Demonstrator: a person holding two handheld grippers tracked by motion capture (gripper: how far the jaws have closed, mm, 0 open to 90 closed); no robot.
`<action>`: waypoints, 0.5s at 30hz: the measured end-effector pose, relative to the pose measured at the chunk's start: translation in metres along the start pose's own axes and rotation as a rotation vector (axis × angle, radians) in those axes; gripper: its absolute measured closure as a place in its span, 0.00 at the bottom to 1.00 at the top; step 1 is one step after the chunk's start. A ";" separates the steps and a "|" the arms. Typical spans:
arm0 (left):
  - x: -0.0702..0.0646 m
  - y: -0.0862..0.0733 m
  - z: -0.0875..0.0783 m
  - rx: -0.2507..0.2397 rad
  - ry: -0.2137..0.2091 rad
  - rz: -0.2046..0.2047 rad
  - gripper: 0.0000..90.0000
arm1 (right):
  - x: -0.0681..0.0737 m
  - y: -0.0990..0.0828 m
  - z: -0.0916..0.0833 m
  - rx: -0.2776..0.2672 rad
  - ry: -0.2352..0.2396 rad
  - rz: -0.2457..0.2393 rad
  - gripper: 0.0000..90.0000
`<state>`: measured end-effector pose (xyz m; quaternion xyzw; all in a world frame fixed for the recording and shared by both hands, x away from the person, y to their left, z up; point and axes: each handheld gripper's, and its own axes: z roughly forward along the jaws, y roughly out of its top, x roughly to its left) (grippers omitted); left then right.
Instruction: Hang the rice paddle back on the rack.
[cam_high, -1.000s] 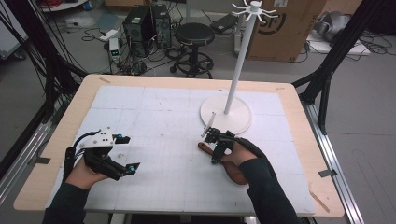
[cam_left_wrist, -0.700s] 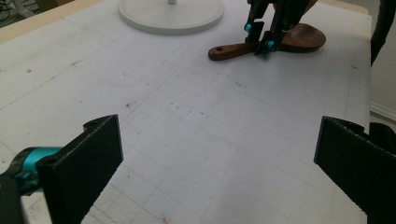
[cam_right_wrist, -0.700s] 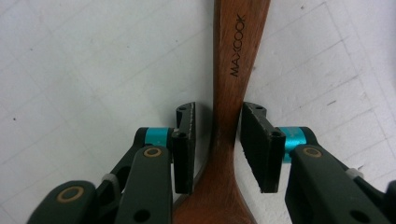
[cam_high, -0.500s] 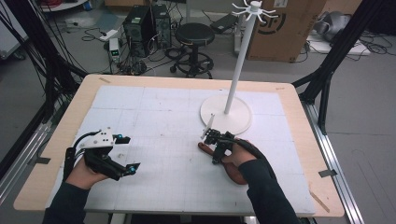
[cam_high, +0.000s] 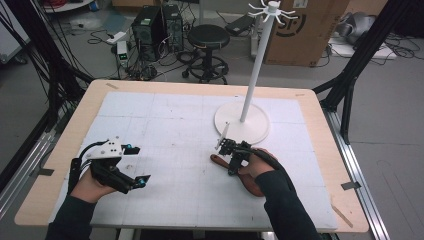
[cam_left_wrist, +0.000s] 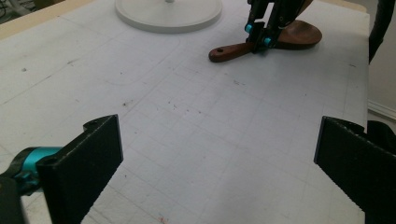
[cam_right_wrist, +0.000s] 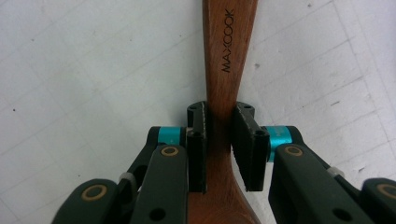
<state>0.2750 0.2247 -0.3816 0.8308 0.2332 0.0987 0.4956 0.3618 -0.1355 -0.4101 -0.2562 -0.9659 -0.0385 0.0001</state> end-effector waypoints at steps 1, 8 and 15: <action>0.000 0.000 0.000 0.000 0.000 0.000 0.02 | 0.001 0.000 0.000 0.001 0.001 0.001 0.84; 0.000 0.000 0.001 0.002 0.001 -0.004 0.02 | -0.003 -0.002 0.000 -0.015 0.016 0.010 0.87; 0.001 -0.001 0.000 0.003 0.003 -0.002 0.02 | -0.008 -0.006 -0.001 -0.035 0.054 0.007 0.88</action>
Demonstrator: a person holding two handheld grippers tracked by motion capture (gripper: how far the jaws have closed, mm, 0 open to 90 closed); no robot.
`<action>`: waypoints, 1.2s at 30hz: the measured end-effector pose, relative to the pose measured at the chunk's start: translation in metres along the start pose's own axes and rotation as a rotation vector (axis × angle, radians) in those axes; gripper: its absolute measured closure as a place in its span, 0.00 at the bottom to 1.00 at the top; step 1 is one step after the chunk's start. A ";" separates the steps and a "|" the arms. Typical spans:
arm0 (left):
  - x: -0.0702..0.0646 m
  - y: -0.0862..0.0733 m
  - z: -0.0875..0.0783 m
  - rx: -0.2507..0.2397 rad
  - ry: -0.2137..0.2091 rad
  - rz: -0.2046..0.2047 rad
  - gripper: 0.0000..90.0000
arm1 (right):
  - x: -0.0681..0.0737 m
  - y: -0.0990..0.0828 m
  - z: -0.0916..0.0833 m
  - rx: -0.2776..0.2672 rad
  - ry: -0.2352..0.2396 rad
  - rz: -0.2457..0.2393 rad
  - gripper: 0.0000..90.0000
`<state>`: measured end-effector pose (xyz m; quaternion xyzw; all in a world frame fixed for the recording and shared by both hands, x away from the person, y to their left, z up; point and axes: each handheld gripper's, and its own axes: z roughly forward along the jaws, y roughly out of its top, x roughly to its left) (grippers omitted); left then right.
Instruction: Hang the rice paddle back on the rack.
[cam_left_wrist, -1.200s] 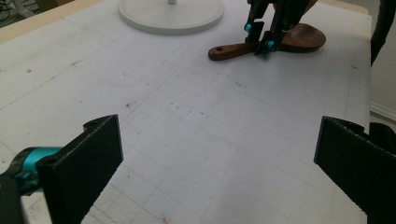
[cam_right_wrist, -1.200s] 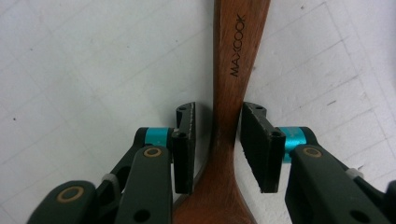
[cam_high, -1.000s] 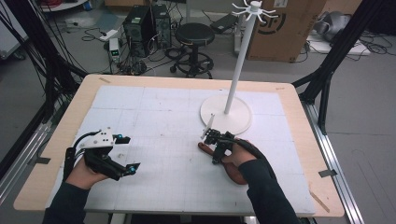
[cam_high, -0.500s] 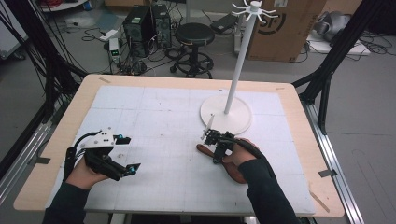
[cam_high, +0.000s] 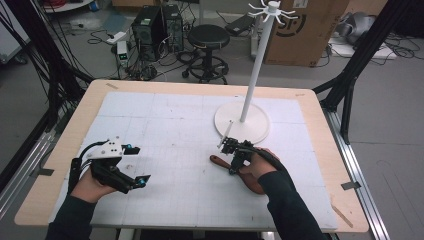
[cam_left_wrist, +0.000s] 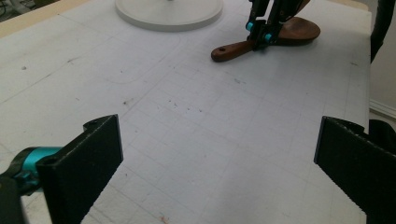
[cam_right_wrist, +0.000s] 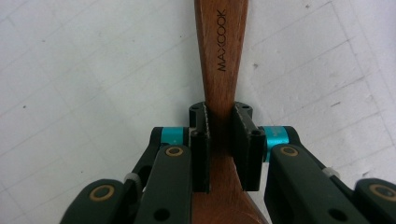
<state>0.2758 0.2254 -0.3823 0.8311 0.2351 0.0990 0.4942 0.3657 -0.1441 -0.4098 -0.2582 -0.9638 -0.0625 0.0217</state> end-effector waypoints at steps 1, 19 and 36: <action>0.000 0.000 0.000 0.000 0.000 -0.002 0.02 | 0.000 -0.001 0.000 -0.007 0.015 0.015 0.88; 0.000 -0.002 0.001 0.014 0.008 0.001 0.02 | -0.015 -0.045 -0.027 -0.230 0.176 0.031 0.87; 0.001 -0.002 -0.001 0.004 0.008 -0.009 0.02 | -0.033 -0.086 -0.068 -0.443 0.235 0.062 0.87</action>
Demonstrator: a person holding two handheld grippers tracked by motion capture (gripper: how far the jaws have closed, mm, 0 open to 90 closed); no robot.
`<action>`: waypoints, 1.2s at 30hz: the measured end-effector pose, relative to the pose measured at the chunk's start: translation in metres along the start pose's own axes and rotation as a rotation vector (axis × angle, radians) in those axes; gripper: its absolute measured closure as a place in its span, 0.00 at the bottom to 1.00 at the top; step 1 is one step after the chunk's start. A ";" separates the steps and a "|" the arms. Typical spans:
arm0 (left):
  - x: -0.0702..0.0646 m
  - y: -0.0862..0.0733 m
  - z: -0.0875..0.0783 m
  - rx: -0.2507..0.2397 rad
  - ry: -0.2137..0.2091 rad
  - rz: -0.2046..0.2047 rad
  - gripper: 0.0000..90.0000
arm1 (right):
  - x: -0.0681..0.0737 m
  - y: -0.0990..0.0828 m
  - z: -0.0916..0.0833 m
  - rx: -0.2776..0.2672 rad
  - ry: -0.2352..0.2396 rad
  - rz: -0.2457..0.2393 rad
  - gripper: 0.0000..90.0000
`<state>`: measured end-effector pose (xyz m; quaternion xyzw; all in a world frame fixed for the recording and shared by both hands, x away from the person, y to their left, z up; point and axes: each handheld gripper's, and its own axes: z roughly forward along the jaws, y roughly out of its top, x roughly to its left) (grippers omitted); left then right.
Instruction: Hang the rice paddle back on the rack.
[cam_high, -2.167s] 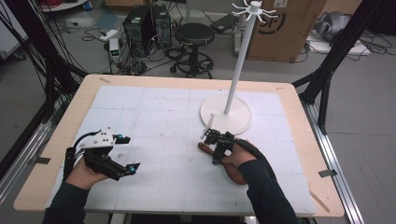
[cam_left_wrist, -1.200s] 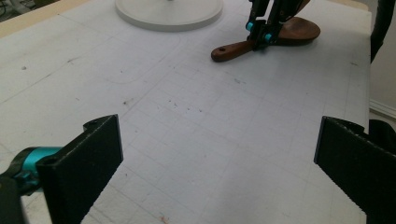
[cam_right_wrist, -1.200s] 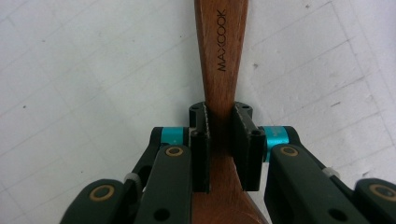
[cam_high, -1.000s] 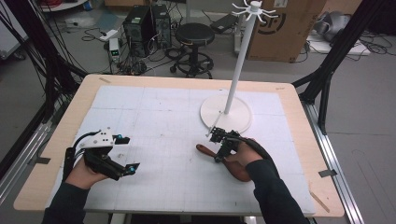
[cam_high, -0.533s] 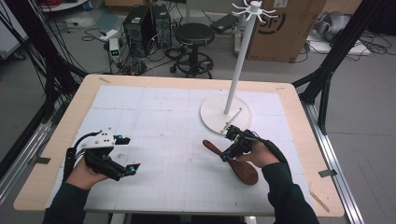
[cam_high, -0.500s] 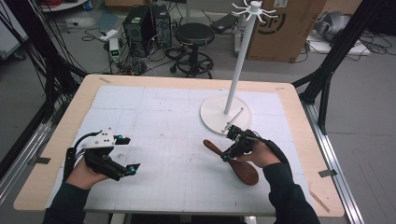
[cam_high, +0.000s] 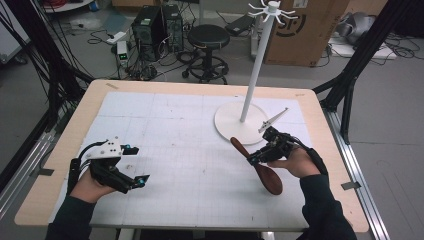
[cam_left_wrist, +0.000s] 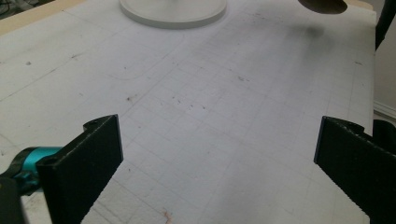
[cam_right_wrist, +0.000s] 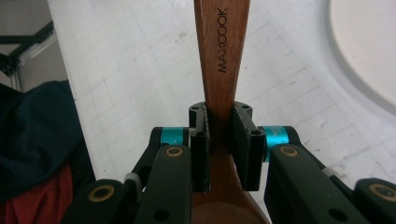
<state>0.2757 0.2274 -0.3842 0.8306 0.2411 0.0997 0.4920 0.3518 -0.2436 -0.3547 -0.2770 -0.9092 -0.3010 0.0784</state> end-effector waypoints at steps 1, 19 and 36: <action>0.000 0.000 0.000 0.000 0.000 0.000 0.02 | 0.000 -0.001 -0.003 -0.007 -0.003 0.001 0.87; 0.000 0.000 0.000 0.001 -0.002 0.000 0.02 | 0.000 0.003 -0.062 -0.185 -0.032 -0.005 0.87; 0.000 0.000 0.001 0.005 -0.004 -0.001 0.02 | 0.007 0.021 -0.118 -0.354 -0.107 -0.037 0.87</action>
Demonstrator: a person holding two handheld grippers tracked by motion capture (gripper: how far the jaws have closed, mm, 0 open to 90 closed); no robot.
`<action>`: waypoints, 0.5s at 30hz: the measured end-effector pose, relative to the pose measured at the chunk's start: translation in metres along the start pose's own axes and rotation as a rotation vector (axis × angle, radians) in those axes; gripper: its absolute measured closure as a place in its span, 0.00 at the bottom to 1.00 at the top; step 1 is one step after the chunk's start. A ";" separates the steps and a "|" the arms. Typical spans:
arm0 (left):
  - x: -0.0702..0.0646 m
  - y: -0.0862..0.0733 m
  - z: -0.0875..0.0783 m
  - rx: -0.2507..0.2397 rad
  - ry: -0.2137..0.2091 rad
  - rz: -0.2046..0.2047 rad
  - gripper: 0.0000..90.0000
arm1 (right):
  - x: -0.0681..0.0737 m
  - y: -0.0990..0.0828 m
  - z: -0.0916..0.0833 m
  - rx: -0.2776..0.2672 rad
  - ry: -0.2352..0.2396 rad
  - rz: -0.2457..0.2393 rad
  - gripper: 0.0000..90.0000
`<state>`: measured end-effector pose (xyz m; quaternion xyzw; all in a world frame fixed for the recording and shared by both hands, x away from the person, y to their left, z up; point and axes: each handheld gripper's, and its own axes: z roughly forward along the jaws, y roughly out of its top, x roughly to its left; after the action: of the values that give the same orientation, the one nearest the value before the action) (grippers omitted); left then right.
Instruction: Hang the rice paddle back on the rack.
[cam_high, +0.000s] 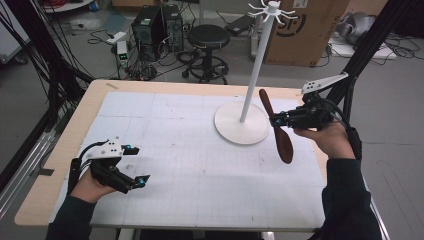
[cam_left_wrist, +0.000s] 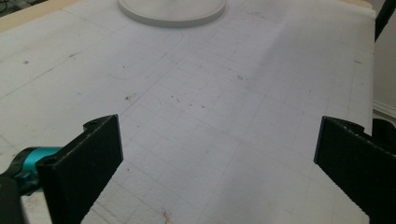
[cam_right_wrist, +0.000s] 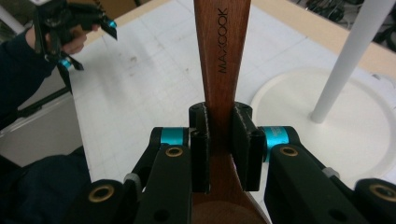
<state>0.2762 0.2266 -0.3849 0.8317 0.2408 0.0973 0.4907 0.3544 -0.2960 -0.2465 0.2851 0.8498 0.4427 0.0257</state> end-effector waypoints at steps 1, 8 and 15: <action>0.000 0.000 0.000 -0.002 0.001 -0.002 0.02 | 0.000 0.001 -0.002 -0.001 0.004 0.006 0.87; 0.000 0.000 0.000 -0.001 -0.002 -0.001 0.02 | -0.003 0.015 -0.018 -0.053 -0.033 -0.003 0.87; 0.001 0.000 -0.001 -0.005 -0.002 -0.001 0.02 | -0.004 0.033 -0.036 -0.090 -0.064 -0.006 0.87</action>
<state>0.2764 0.2278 -0.3845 0.8304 0.2405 0.0967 0.4933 0.3621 -0.3097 -0.2006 0.2952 0.8285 0.4711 0.0668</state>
